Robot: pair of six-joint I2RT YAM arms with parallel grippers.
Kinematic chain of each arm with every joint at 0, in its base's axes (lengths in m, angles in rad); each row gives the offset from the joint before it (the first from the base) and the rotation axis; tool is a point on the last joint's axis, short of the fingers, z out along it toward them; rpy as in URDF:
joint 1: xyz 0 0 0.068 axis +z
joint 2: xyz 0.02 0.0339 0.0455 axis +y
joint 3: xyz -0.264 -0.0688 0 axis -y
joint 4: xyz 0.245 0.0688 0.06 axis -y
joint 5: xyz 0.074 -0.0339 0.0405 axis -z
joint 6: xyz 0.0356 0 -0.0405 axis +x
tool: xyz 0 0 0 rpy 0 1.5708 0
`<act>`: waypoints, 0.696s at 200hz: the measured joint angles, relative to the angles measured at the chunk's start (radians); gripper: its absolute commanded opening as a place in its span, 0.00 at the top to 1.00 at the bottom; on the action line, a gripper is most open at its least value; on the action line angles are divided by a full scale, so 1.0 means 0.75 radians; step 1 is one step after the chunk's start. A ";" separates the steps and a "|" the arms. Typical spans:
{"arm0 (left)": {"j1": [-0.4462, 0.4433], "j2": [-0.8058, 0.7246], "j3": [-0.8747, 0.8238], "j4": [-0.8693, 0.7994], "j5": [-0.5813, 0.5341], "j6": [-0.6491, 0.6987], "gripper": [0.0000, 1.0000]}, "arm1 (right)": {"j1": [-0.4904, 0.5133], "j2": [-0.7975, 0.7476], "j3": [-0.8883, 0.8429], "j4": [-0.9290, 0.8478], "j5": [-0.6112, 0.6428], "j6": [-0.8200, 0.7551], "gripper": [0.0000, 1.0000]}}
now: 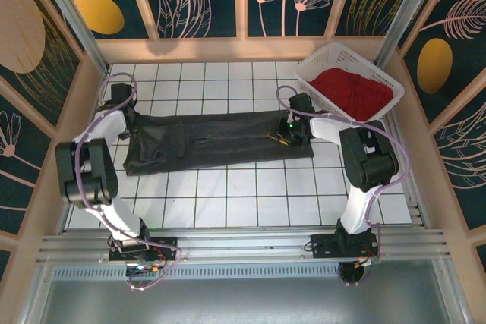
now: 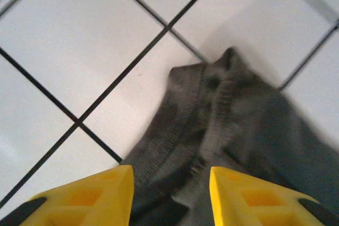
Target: Fold and stack the t-shirts
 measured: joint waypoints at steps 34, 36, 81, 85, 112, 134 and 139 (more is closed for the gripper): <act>-0.075 -0.305 -0.169 0.070 0.119 -0.183 0.77 | 0.002 -0.048 0.041 -0.060 0.058 -0.035 0.57; -0.080 -0.309 -0.182 0.077 0.133 -0.200 0.77 | 0.002 -0.050 0.045 -0.062 0.059 -0.037 0.58; -0.124 -0.058 -0.288 0.183 0.338 -0.417 0.75 | -0.051 -0.034 0.141 -0.062 0.101 -0.110 0.62; -0.124 -0.033 -0.288 0.192 0.348 -0.431 0.75 | -0.058 -0.026 0.149 -0.063 0.105 -0.119 0.62; -0.121 0.095 -0.279 0.258 0.398 -0.505 0.76 | -0.110 0.065 0.204 -0.065 0.146 -0.164 0.63; -0.120 0.109 -0.281 0.322 0.410 -0.543 0.70 | -0.139 0.144 0.246 -0.087 0.196 -0.195 0.63; -0.120 0.108 -0.282 0.332 0.416 -0.553 0.67 | -0.142 0.159 0.256 -0.101 0.204 -0.200 0.63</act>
